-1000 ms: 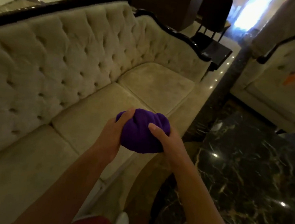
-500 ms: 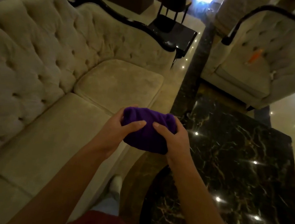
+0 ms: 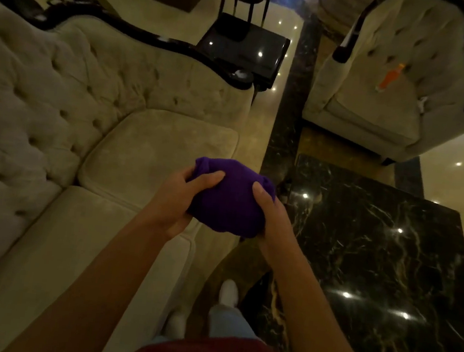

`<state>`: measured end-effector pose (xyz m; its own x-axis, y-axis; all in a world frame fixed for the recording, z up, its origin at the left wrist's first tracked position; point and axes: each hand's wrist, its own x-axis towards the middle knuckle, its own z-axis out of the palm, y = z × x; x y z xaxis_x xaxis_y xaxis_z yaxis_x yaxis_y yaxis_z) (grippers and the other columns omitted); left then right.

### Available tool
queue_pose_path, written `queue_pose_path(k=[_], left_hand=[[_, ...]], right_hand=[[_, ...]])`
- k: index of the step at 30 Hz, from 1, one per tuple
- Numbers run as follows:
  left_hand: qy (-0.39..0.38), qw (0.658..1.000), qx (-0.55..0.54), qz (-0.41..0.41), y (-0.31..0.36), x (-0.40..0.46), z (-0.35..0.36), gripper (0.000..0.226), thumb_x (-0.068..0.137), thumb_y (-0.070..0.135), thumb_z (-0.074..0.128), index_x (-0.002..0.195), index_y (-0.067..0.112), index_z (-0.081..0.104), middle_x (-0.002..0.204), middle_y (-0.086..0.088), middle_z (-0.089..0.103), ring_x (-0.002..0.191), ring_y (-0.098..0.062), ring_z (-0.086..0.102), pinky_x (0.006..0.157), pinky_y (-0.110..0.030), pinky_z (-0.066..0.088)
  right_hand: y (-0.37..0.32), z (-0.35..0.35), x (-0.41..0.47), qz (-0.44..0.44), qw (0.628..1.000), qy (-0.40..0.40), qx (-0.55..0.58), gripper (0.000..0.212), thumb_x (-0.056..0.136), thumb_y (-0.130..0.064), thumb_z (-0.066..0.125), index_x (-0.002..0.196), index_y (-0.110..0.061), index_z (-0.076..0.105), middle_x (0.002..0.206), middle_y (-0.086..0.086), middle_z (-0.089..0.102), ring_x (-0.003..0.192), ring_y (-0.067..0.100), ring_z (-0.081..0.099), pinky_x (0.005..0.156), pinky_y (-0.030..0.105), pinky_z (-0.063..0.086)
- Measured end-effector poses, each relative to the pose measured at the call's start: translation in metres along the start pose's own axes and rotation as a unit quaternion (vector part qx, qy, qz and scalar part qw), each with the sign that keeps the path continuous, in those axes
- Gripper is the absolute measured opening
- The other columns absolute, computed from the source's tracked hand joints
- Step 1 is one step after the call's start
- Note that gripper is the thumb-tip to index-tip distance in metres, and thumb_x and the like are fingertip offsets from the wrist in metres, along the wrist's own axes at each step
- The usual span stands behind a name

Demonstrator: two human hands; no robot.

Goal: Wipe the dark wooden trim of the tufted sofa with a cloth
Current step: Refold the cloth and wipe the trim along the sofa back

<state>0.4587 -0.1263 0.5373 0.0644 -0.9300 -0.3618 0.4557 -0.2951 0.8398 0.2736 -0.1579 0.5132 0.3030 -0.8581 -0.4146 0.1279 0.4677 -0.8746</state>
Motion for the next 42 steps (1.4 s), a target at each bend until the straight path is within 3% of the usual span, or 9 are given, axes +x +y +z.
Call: queue_pose_path(k=[5, 10, 15, 19, 25, 32, 35, 39, 42], left_hand=[[0.036, 0.999, 0.039, 0.011, 0.009, 0.066, 0.019, 0.043, 0.081, 0.030, 0.077, 0.121, 0.015, 0.072, 0.114, -0.005, 0.079, 0.107, -0.020, 0.075, 0.080, -0.029, 0.062], [0.155, 0.961, 0.206, 0.102, 0.020, 0.126, 0.038, 0.027, 0.087, 0.039, 0.076, 0.112, 0.029, 0.076, 0.103, 0.008, 0.081, 0.097, -0.009, 0.076, 0.085, -0.032, 0.060], [0.133, 0.979, 0.132, 0.083, 0.029, 0.178, 0.048, 0.049, 0.075, 0.051, 0.082, 0.118, 0.028, 0.075, 0.115, 0.001, 0.079, 0.110, -0.016, 0.074, 0.095, -0.039, 0.057], [0.092, 0.992, 0.071, 0.055, 0.039, 0.226, 0.039, 0.065, 0.065, 0.056, 0.090, 0.121, 0.027, 0.074, 0.124, -0.003, 0.076, 0.117, -0.019, 0.072, 0.095, -0.032, 0.059], [0.179, 0.978, 0.080, 0.067, 0.056, 0.324, 0.028, 0.017, 0.082, 0.037, 0.080, 0.100, 0.037, 0.081, 0.105, 0.005, 0.081, 0.099, -0.011, 0.077, 0.074, -0.018, 0.060], [0.245, 0.966, 0.078, 0.039, 0.096, 0.450, 0.014, 0.019, 0.087, 0.034, 0.078, 0.105, 0.036, 0.073, 0.102, 0.010, 0.081, 0.094, -0.005, 0.076, 0.072, -0.019, 0.060], [0.296, 0.950, 0.094, 0.047, 0.113, 0.487, 0.014, 0.014, 0.086, 0.041, 0.078, 0.094, 0.046, 0.067, 0.091, 0.023, 0.077, 0.087, 0.009, 0.071, 0.063, -0.009, 0.055], [0.351, 0.923, 0.151, 0.052, 0.114, 0.539, 0.023, 0.013, 0.087, 0.036, 0.077, 0.090, 0.042, 0.066, 0.088, 0.014, 0.073, 0.084, 0.001, 0.071, 0.063, -0.011, 0.052], [0.326, 0.929, 0.159, 0.070, 0.106, 0.565, 0.038, 0.024, 0.089, 0.023, 0.075, 0.104, 0.042, 0.069, 0.093, 0.018, 0.073, 0.089, 0.003, 0.070, 0.067, -0.011, 0.055]], right_hand=[[-0.025, -0.023, 0.068, 0.063, 0.997, -0.027, 0.041, 0.099, 0.050, -0.067, 0.095, 0.134, -0.029, 0.060, 0.129, 0.005, 0.073, 0.114, 0.026, 0.073, 0.089, 0.041, 0.063], [-0.070, -0.054, 0.135, 0.043, 0.995, -0.079, -0.050, 0.085, 0.060, -0.064, 0.091, 0.130, -0.025, 0.064, 0.121, 0.000, 0.077, 0.113, 0.019, 0.074, 0.089, 0.034, 0.063], [-0.105, -0.067, 0.200, 0.053, 0.990, -0.115, -0.057, 0.028, 0.081, -0.044, 0.082, 0.108, -0.037, 0.078, 0.117, -0.002, 0.079, 0.109, 0.017, 0.075, 0.083, 0.029, 0.063], [-0.128, -0.068, 0.254, 0.043, 0.988, -0.130, -0.071, 0.036, 0.079, -0.049, 0.081, 0.112, -0.034, 0.078, 0.119, -0.001, 0.078, 0.110, 0.018, 0.074, 0.088, 0.034, 0.062], [-0.153, -0.053, 0.357, 0.044, 0.985, -0.074, -0.148, 0.047, 0.078, -0.056, 0.079, 0.117, -0.031, 0.073, 0.109, -0.005, 0.080, 0.099, 0.013, 0.076, 0.083, 0.034, 0.063], [-0.184, -0.040, 0.478, -0.047, 0.969, 0.048, -0.239, 0.023, 0.091, -0.043, 0.076, 0.102, -0.046, 0.056, 0.108, -0.014, 0.066, 0.097, 0.001, 0.066, 0.075, 0.018, 0.053], [-0.193, -0.042, 0.522, -0.053, 0.963, 0.131, -0.229, 0.016, 0.094, -0.038, 0.072, 0.102, -0.031, 0.060, 0.102, -0.002, 0.066, 0.095, 0.017, 0.068, 0.080, 0.034, 0.061], [-0.195, -0.028, 0.578, 0.101, 0.980, 0.045, -0.168, 0.028, 0.097, -0.057, 0.062, 0.115, -0.036, 0.060, 0.114, -0.011, 0.064, 0.105, 0.011, 0.066, 0.089, 0.045, 0.063], [-0.187, -0.005, 0.605, 0.046, 0.985, 0.027, -0.167, 0.029, 0.096, -0.063, 0.058, 0.121, -0.048, 0.058, 0.119, -0.018, 0.064, 0.109, 0.006, 0.065, 0.098, 0.043, 0.058]])
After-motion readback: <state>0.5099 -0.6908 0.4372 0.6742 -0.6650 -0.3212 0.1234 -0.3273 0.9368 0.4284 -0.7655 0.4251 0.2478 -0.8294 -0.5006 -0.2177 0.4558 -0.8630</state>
